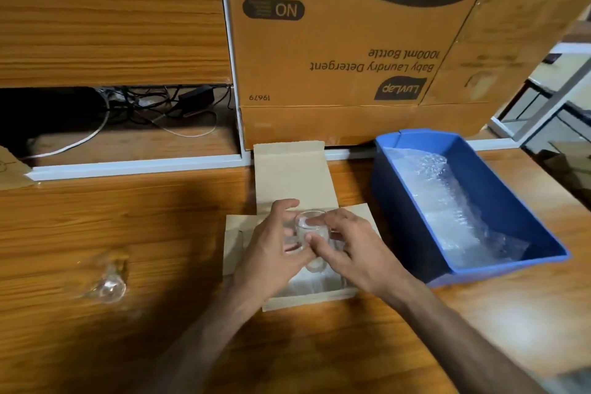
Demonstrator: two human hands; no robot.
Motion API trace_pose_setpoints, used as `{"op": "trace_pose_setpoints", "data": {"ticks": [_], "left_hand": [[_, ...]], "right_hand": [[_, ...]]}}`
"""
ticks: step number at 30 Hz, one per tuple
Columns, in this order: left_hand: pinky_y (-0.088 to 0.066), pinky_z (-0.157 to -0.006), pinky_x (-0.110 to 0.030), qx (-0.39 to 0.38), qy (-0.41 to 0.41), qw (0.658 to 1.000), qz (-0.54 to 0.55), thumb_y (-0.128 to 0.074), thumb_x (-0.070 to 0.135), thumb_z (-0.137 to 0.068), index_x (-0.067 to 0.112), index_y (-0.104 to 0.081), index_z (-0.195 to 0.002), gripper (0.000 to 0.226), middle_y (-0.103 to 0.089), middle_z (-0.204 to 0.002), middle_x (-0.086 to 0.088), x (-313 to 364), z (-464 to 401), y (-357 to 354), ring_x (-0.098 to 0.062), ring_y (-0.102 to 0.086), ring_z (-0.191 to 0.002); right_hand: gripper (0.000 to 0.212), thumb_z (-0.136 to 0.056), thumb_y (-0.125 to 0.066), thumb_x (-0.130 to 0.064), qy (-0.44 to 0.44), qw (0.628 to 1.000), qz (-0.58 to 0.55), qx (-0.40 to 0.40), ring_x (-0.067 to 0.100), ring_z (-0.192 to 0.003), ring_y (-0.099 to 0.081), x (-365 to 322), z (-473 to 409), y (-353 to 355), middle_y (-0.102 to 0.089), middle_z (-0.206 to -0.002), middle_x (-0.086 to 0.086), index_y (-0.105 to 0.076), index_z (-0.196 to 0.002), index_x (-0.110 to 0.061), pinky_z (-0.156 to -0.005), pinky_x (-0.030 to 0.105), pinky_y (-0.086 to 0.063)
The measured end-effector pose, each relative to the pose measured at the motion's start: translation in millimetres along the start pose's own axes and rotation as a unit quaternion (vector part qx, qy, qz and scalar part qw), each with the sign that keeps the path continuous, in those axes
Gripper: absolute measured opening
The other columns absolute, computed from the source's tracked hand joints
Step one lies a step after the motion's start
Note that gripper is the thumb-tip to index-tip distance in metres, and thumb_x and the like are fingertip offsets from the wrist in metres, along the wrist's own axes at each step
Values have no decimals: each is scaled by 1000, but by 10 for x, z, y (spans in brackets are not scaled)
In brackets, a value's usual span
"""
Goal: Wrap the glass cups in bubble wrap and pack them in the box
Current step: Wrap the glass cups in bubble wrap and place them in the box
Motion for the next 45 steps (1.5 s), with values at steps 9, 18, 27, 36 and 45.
{"op": "trace_pose_setpoints", "data": {"ticks": [9, 18, 27, 36, 45], "left_hand": [[-43, -107, -28, -63, -17, 967, -245, -70, 45, -93, 30, -48, -147, 60, -40, -154, 10, -207, -82, -98, -15, -48, -135], [-54, -97, -37, -114, 24, 940, -320, -65, 48, -94, 35, -54, -141, 50, -36, -156, 12, -310, -115, -263, -18, -52, -131], [-58, -90, -39, -82, 3, 939, -335, -70, 31, -92, 25, -63, -134, 43, -50, -148, 3, -389, -112, -273, -22, -60, -123], [-58, -96, -40, -30, -48, 940, -335, -73, 25, -90, 15, -69, -128, 40, -61, -137, -4, -461, -94, -228, -24, -64, -118], [-47, -108, -38, 30, -97, 941, -322, -69, 37, -94, 21, -59, -143, 52, -45, -157, -5, -6, -115, -151, -23, -47, -142]], "right_hand": [[36, -102, -55, -52, -133, 982, 70, -117, 18, -105, -64, 198, -243, -174, -67, -120, -2, -65, -126, -27, -88, 30, -48], [45, -104, -51, -52, -221, 946, 142, -190, 26, -105, -67, 259, -550, -406, -65, -124, 12, -65, -123, -14, -94, 40, -57], [52, -109, -40, -46, -187, 941, 193, -205, 31, -132, -53, 164, -361, -346, -43, -151, 20, -34, -151, -17, -106, 40, -46], [81, -108, -52, -24, -126, 948, 243, -165, 29, -139, -49, 140, -145, -350, -12, -166, 13, 4, -165, -25, -102, 37, -52], [66, -95, -61, -33, 3, 967, 244, 69, 35, -141, -48, 126, 145, 131, -43, -158, 23, -44, -155, -10, -117, 46, -42]]}}
Point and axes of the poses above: each hand's wrist, its own z-axis away from the middle knuckle, its own y-axis out of the back of the hand, x = y × z, the point moved 2 cm from there along -z, towards the middle knuckle
